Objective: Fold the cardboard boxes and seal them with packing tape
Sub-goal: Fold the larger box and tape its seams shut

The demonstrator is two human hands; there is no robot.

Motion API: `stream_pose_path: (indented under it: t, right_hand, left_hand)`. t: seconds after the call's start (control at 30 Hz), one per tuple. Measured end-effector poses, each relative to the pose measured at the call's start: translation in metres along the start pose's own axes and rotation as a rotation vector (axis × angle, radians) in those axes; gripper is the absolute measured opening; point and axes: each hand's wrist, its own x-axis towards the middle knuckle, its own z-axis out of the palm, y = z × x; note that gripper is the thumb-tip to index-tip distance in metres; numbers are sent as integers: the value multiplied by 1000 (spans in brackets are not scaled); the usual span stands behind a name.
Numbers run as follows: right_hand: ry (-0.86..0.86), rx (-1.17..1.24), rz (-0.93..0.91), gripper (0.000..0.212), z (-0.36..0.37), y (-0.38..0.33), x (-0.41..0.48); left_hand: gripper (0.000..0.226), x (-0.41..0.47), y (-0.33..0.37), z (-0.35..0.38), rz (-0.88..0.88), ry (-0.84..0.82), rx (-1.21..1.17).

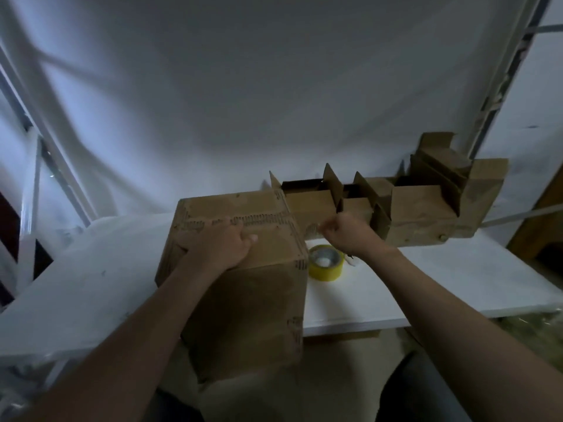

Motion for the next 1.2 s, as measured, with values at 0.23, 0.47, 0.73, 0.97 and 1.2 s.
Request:
stream_pose_path:
  t: [0.23,0.47,0.73,0.97,1.2]
  right_hand:
    - [-363,-304,93,54,66,60,33]
    - [-238,-446,22,38,109,79,49]
    - [158,459,136,20,42,46,39]
    - [264,788,-122,32,-34,-54,25]
    - [19,848,-163,41,-6,-110,44]
  left_hand:
    - [62,-3,14,-1,-56,37,14]
    - [63,-7,19,3,-113,23,48]
    - [64,-13,18,2,-124,33,-4]
    - [25,-7,9,-2,-166,304,-193]
    - [36,-4,-7,-26,-63,290,-362]
